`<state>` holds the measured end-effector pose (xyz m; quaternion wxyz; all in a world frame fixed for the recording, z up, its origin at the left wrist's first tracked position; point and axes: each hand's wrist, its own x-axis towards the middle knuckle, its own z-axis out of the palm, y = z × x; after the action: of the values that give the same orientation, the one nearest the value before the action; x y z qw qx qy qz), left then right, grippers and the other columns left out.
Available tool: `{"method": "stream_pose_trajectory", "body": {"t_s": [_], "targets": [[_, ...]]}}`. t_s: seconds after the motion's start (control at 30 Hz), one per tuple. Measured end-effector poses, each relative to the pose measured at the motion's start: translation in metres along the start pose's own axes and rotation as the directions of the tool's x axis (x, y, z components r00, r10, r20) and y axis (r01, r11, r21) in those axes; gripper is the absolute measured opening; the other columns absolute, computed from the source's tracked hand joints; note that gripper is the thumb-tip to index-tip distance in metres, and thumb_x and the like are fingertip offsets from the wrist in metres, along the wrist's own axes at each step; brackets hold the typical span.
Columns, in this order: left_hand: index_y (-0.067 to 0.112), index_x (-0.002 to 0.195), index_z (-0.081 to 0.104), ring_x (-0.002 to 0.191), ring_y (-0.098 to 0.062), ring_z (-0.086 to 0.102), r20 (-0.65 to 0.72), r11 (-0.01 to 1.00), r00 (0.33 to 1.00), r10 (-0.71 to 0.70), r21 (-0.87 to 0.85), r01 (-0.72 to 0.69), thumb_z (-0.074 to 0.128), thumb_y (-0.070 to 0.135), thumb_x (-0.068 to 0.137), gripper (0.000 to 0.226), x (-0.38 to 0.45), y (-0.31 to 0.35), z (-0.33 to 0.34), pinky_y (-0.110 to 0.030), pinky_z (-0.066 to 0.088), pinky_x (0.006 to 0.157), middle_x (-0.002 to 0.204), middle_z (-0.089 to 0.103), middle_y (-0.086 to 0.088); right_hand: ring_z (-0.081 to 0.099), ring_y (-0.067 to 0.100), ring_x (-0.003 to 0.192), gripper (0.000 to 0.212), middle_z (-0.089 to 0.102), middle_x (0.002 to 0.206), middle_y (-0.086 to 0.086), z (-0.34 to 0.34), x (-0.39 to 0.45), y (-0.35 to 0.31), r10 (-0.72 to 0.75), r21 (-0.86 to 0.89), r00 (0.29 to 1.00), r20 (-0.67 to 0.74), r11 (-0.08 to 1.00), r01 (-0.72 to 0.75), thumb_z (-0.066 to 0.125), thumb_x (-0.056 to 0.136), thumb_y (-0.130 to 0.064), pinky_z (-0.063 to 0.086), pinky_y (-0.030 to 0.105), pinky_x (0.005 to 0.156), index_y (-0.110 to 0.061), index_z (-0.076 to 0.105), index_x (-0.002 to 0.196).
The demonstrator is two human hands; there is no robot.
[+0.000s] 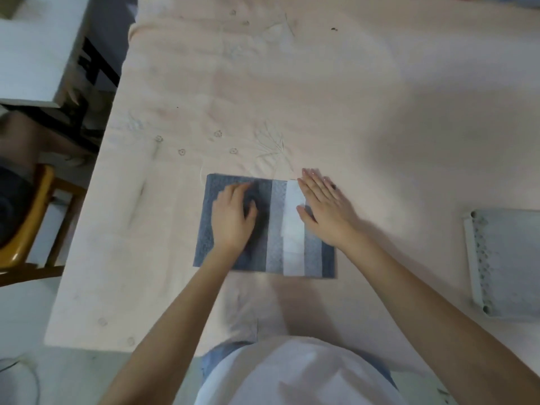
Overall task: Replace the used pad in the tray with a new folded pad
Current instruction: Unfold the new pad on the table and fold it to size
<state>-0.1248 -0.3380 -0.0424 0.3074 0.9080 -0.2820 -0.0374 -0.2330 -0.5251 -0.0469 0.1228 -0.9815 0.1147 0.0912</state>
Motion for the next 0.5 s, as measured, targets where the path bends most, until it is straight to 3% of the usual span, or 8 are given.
{"method": "stream_pose_trajectory", "body": {"t_s": [0.07, 0.17, 0.27, 0.33, 0.43, 0.5], "targets": [[0.004, 0.12, 0.06, 0.102, -0.038, 0.053, 0.04, 0.99, 0.998, -0.049, 0.132, 0.043, 0.062, 0.013, 0.084, 0.037, 0.03, -0.024, -0.02, -0.041, 0.041, 0.086, 0.115, 0.059, -0.018, -0.009, 0.015, 0.146, 0.064, -0.002, 0.159, 0.005, -0.003, 0.0, -0.015, -0.091, 0.023, 0.996, 0.018, 0.996, 0.091, 0.033, 0.1, -0.038, -0.011, 0.028, 0.117, -0.01, 0.007, 0.151], [0.009, 0.126, 0.057, 0.105, -0.035, 0.051, 0.226, 0.97, 0.971, -0.082, 0.241, 0.026, 0.064, 0.025, 0.086, 0.044, 0.072, -0.055, -0.04, -0.04, 0.041, 0.09, 0.117, 0.061, -0.012, -0.01, 0.017, 0.146, 0.071, -0.005, 0.159, 0.006, 0.003, 0.009, -0.041, -0.203, -0.032, 0.978, 0.053, 0.978, 0.205, 0.033, 0.098, -0.046, -0.009, 0.033, 0.119, -0.009, 0.004, 0.151], [0.018, 0.113, 0.064, 0.098, -0.025, 0.054, 0.424, 0.972, 0.902, -0.084, 0.234, -0.02, 0.071, 0.033, 0.08, 0.037, 0.101, -0.069, -0.048, -0.032, 0.042, 0.086, 0.105, 0.068, -0.002, -0.014, 0.019, 0.146, 0.081, -0.012, 0.158, 0.007, 0.013, 0.023, -0.059, -0.158, -0.097, 0.983, 0.093, 0.981, 0.167, 0.031, 0.095, -0.057, -0.006, 0.038, 0.12, -0.01, -0.003, 0.151], [0.02, 0.101, 0.068, 0.086, -0.018, 0.056, 0.529, 0.982, 0.84, -0.125, 0.184, 0.031, 0.076, 0.035, 0.075, 0.031, 0.111, -0.072, -0.049, -0.026, 0.043, 0.079, 0.095, 0.069, 0.001, -0.016, 0.019, 0.145, 0.084, -0.015, 0.158, 0.008, 0.018, 0.027, -0.059, -0.093, -0.109, 0.987, 0.135, 0.988, 0.108, 0.029, 0.093, -0.062, -0.006, 0.039, 0.12, -0.01, -0.004, 0.151], [0.019, 0.091, 0.065, 0.086, -0.02, 0.06, 0.553, 0.979, 0.817, -0.165, 0.193, 0.067, 0.078, 0.039, 0.072, 0.03, 0.116, -0.077, -0.048, -0.027, 0.045, 0.075, 0.085, 0.063, 0.005, -0.017, 0.016, 0.145, 0.083, -0.016, 0.158, 0.005, 0.021, 0.027, -0.053, -0.087, -0.058, 0.98, 0.181, 0.993, 0.099, 0.027, 0.093, -0.063, -0.008, 0.036, 0.119, -0.013, -0.002, 0.151], [0.016, 0.091, 0.06, 0.089, -0.022, 0.06, 0.524, 0.969, 0.828, -0.197, 0.231, 0.084, 0.075, 0.045, 0.073, 0.038, 0.116, -0.077, -0.046, -0.03, 0.045, 0.074, 0.087, 0.06, 0.003, -0.013, 0.014, 0.146, 0.075, -0.01, 0.159, 0.003, 0.015, 0.026, -0.05, -0.101, 0.102, 0.986, 0.131, 0.991, 0.088, 0.032, 0.096, -0.057, -0.005, 0.032, 0.119, -0.013, 0.007, 0.152]]}}
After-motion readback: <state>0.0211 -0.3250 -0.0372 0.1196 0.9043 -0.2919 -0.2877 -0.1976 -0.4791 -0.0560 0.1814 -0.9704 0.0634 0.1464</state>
